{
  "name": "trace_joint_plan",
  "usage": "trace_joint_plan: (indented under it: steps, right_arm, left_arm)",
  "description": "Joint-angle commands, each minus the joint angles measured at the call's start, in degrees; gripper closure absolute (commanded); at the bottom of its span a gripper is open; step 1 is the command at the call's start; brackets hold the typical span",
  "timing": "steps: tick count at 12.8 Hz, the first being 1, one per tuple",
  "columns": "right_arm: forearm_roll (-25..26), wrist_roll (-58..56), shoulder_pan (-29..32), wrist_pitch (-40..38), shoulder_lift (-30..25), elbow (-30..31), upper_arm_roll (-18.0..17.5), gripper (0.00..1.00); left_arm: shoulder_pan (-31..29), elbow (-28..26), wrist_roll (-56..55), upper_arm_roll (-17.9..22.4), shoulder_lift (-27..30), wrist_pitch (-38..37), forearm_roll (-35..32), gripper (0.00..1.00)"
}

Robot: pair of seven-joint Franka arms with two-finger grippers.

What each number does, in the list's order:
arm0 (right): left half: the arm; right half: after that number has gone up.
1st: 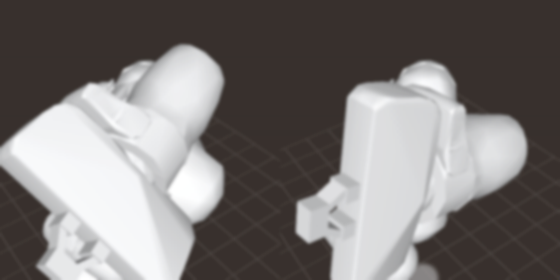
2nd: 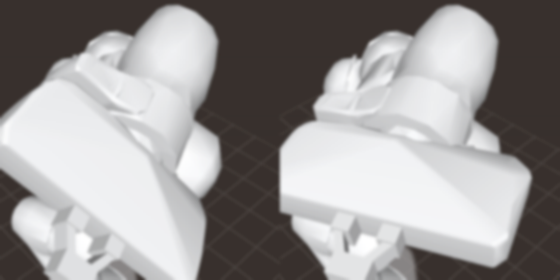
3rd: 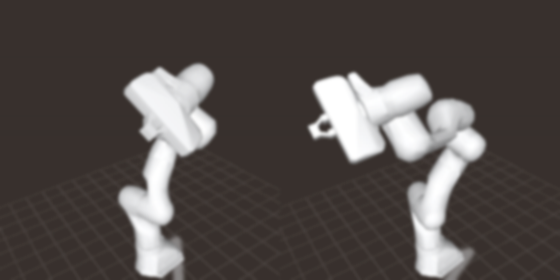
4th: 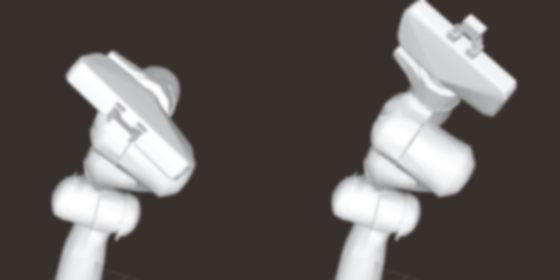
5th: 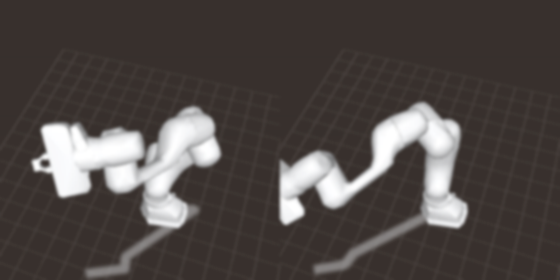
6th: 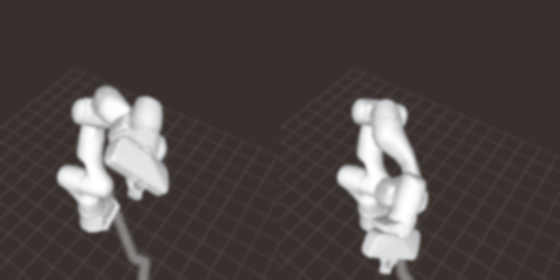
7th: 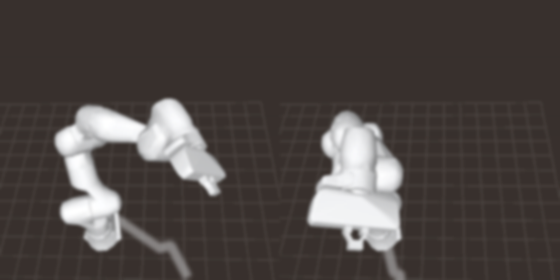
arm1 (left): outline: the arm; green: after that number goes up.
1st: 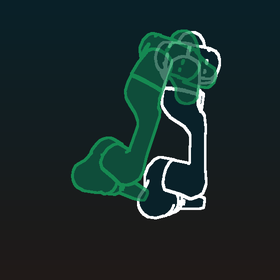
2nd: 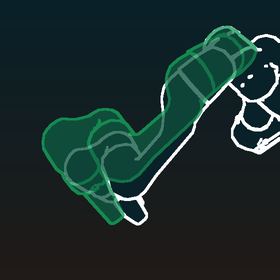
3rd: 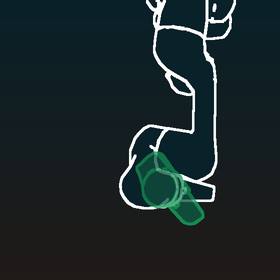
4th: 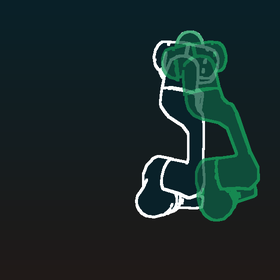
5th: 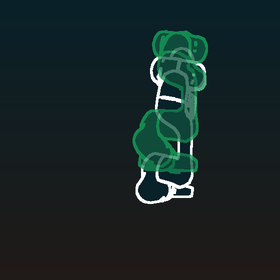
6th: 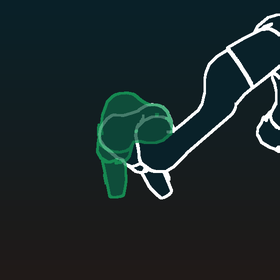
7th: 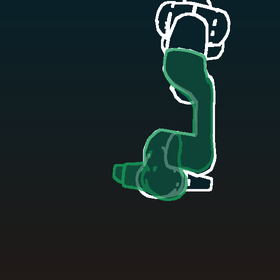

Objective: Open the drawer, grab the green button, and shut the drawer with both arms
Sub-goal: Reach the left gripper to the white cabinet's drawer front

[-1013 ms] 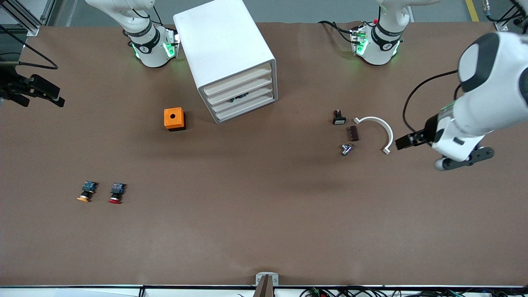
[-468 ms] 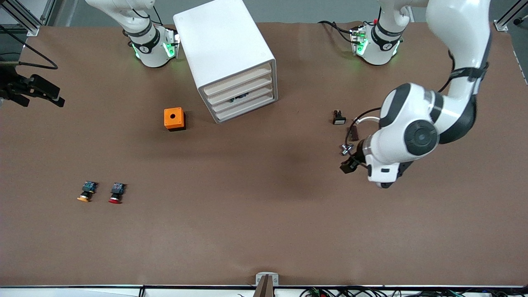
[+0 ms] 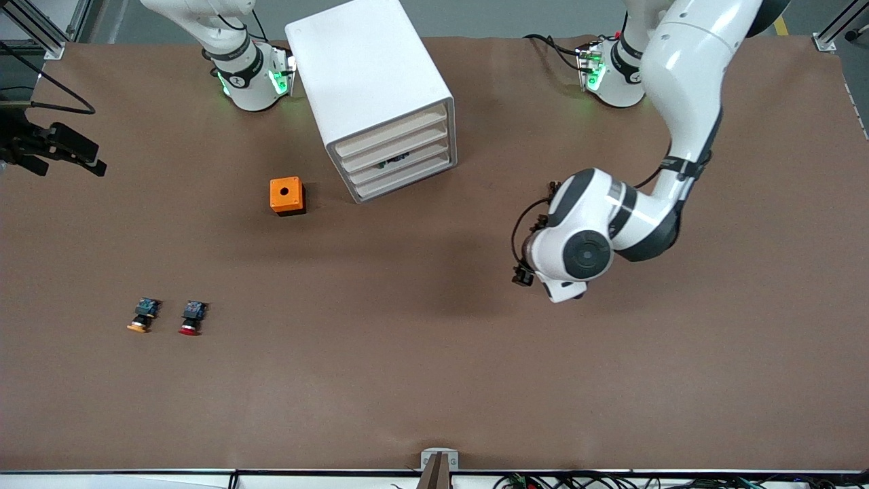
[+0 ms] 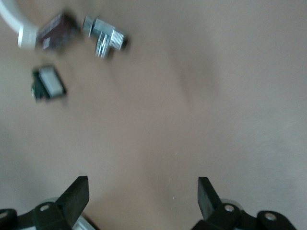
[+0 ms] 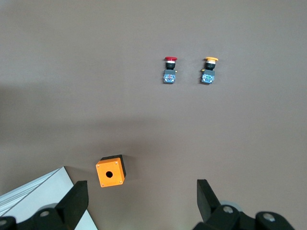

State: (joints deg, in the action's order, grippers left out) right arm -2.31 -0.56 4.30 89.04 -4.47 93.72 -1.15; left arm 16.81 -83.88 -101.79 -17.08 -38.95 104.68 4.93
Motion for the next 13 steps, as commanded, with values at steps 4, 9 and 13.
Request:
trace_joint_plan:
  steps: [4,9,13]
  right_arm:
    - [0.64,-0.32,0.01,0.35,-1.51,1.29,0.0,0.0]
    - [0.64,-0.32,-0.08,0.26,-1.51,1.38,0.0,0.0]
    - [0.64,-0.32,0.01,0.17,-1.51,1.29,0.0,0.0]
  left_arm:
    - [3.31,1.35,-14.27,0.29,-5.78,-0.71,22.53,0.0]
    - [7.7,1.35,-32.74,0.29,-9.3,-1.58,36.79,0.22]
    - [10.77,1.35,-39.09,0.29,-11.24,-2.29,41.2,0.44]
